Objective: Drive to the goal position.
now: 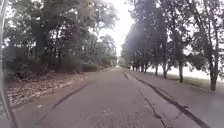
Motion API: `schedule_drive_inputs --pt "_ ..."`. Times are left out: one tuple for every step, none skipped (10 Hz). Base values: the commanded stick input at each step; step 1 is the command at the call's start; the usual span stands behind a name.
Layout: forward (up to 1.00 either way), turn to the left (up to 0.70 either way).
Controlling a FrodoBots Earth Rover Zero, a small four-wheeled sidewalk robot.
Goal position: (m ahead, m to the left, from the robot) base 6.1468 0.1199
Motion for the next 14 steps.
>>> schedule_drive_inputs --pt "0.07 0.00" --pt "0.07 0.00" --pt "0.07 0.00" --pt "0.07 0.00" --pt "0.07 0.00" --pt "0.07 0.00" --pt "0.07 0.00" --pt "0.07 0.00" --pt "0.07 0.00" --pt "0.07 0.00" --pt "0.07 0.00" --pt "0.07 0.00" --pt "0.07 0.00" --pt "0.07 0.00"
